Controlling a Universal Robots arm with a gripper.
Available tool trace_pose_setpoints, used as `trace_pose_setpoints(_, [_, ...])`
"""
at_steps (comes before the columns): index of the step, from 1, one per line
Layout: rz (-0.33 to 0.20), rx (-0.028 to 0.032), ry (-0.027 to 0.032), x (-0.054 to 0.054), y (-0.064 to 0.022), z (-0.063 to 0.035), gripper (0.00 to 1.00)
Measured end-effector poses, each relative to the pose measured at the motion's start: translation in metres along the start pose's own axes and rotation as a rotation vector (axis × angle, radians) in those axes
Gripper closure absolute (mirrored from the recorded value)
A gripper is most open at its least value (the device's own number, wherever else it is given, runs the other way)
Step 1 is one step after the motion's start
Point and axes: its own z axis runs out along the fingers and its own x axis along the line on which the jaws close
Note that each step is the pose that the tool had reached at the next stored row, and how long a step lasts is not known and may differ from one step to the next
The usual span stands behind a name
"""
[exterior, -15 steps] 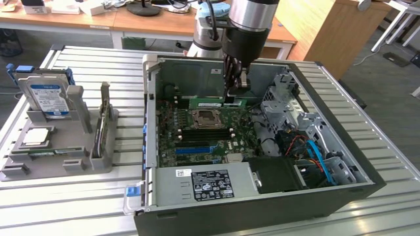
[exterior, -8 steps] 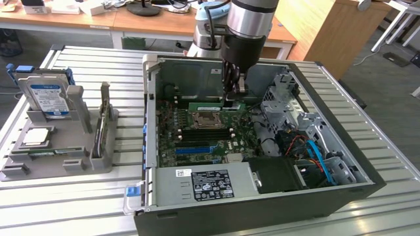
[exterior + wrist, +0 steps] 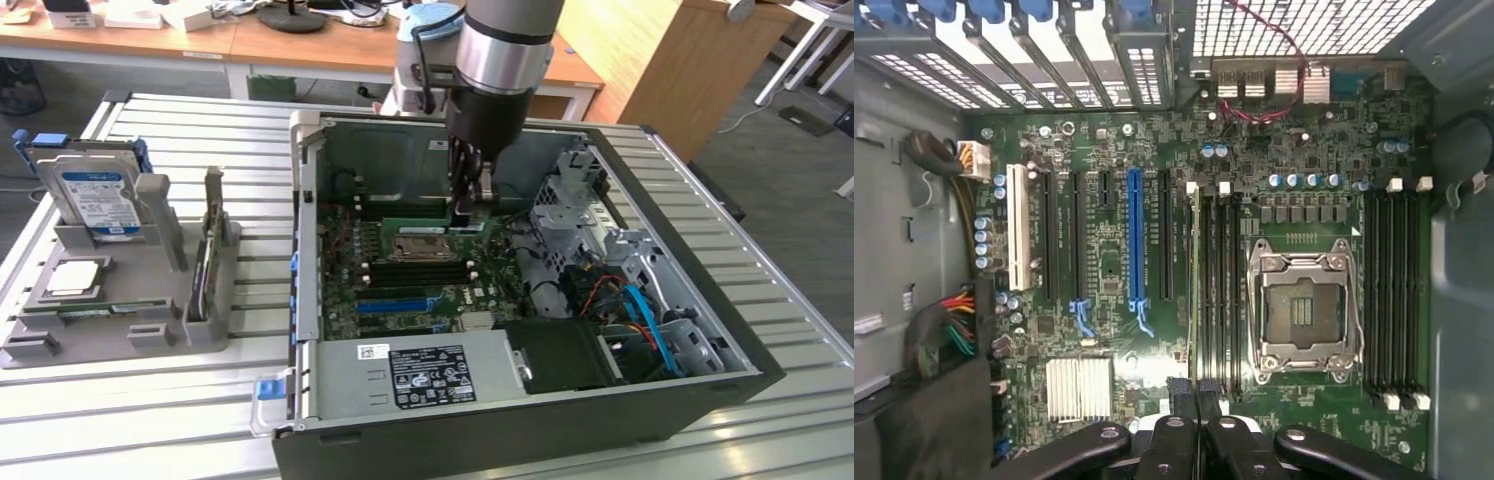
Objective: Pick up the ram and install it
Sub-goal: 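Insert the ram into the slot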
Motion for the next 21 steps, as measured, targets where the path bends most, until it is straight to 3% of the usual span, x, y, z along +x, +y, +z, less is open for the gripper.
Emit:
trace_pose_setpoints(13, [0.0, 0.0013, -0.0002, 0.0, 0.0025, 0.0231, 0.88])
trace_pose_setpoints(17, [0.0, 0.0012, 0.0001, 0.0, 0.0026, 0.0234, 0.88])
trace_pose_setpoints(21, [0.0, 0.0026, -0.0002, -0.001, 0.0027, 0.0299, 0.88])
